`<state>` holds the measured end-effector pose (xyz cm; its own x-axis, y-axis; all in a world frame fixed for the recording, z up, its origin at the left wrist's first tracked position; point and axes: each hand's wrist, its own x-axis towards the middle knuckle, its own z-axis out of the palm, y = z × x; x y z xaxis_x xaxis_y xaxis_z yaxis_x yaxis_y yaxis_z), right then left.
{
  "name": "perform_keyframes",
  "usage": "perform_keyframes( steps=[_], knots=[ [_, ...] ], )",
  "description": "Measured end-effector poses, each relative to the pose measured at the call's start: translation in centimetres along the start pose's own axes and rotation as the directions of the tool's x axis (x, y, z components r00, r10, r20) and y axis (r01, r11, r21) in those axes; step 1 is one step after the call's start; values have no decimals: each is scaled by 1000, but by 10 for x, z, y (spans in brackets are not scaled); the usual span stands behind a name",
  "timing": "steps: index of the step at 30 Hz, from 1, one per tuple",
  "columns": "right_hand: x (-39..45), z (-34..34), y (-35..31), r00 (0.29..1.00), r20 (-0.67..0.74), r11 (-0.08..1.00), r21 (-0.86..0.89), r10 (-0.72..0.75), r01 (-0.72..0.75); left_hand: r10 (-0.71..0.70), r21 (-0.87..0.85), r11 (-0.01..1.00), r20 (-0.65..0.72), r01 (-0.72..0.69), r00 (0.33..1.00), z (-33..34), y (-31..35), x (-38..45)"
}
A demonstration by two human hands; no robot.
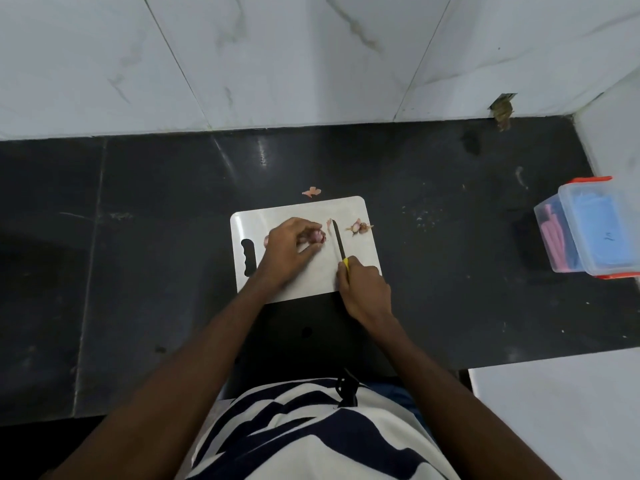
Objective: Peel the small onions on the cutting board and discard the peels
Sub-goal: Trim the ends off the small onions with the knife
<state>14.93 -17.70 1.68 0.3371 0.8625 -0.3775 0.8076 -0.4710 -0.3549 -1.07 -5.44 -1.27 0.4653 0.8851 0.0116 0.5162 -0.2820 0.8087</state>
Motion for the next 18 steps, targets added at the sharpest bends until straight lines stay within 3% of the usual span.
perform_keyframes(
  steps=[9, 18],
  knots=[
    [12, 2, -18, 999, 5, 997, -65, -38, 38, -73, -60, 996, -190, 62, 979, 14, 5, -14],
    [17, 7, -23, 997, 4, 987, -141, -78, 78, -97, -99, 992, -260, 73, 961, 24, 6, -18]
  ],
)
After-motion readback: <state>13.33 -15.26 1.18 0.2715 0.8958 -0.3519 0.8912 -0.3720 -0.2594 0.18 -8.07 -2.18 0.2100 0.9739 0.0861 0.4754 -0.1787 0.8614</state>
